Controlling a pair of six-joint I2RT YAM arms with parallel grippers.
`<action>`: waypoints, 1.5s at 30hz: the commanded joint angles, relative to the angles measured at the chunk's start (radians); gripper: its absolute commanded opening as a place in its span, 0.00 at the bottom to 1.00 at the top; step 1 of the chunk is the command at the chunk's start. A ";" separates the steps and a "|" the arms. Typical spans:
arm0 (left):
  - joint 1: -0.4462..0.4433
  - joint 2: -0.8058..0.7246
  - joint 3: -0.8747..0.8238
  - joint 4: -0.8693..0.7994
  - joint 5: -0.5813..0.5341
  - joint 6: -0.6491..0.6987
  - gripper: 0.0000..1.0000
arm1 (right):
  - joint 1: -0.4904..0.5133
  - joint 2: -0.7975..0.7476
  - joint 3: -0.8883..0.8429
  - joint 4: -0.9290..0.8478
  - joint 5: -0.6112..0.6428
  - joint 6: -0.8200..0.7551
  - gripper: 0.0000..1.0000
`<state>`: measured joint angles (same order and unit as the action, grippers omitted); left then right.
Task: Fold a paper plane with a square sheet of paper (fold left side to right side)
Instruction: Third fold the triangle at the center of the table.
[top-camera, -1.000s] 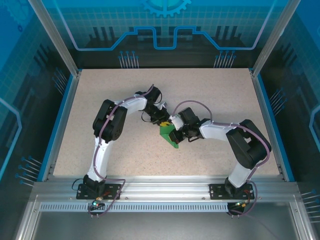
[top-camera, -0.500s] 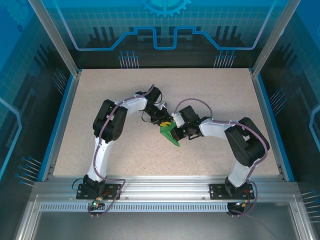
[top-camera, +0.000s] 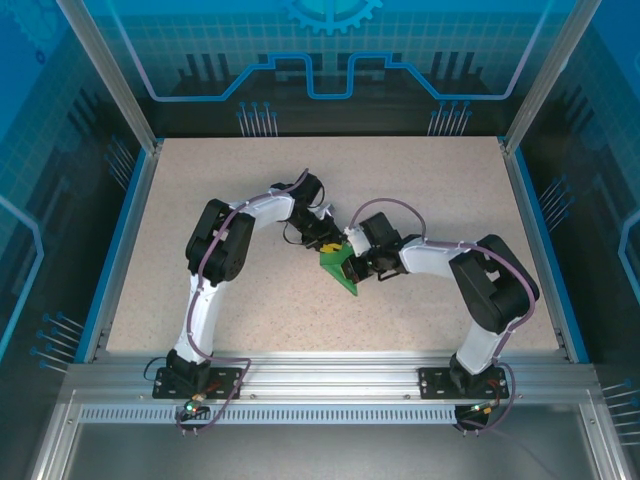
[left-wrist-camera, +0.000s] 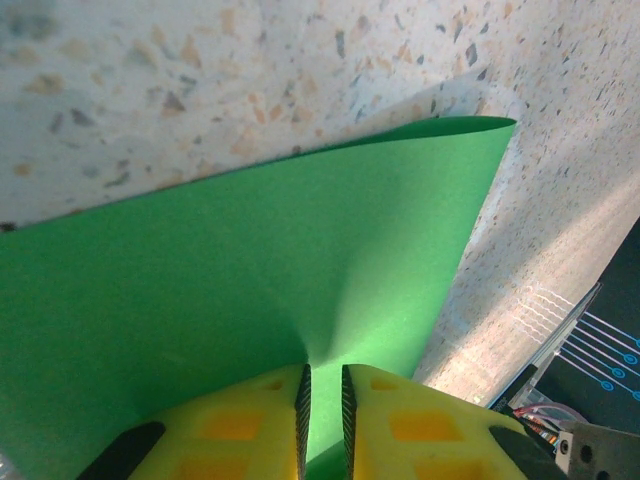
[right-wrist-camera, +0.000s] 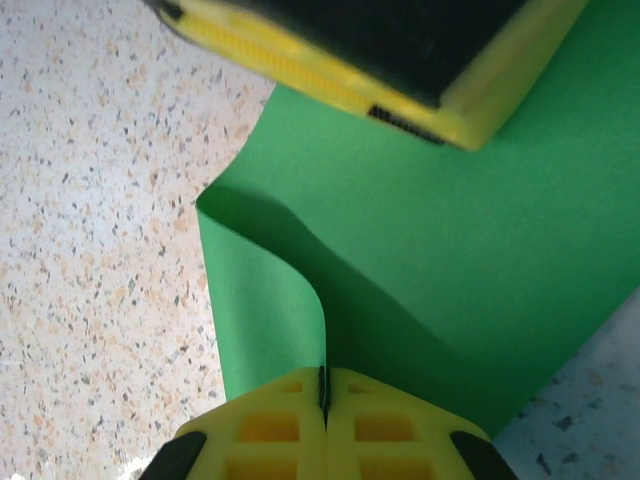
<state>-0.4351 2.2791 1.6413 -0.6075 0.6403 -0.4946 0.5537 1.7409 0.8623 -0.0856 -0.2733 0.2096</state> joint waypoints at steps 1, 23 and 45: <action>-0.015 0.053 -0.008 -0.042 -0.044 0.014 0.19 | -0.012 -0.025 -0.025 0.007 -0.038 -0.006 0.00; -0.016 0.052 -0.011 -0.040 -0.047 0.014 0.19 | -0.020 -0.013 0.006 -0.022 0.041 0.018 0.00; -0.016 0.054 -0.011 -0.042 -0.050 0.013 0.19 | -0.021 -0.036 -0.013 -0.022 0.026 0.010 0.00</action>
<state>-0.4351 2.2791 1.6413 -0.6071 0.6399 -0.4946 0.5488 1.7351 0.8543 -0.0898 -0.2398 0.2142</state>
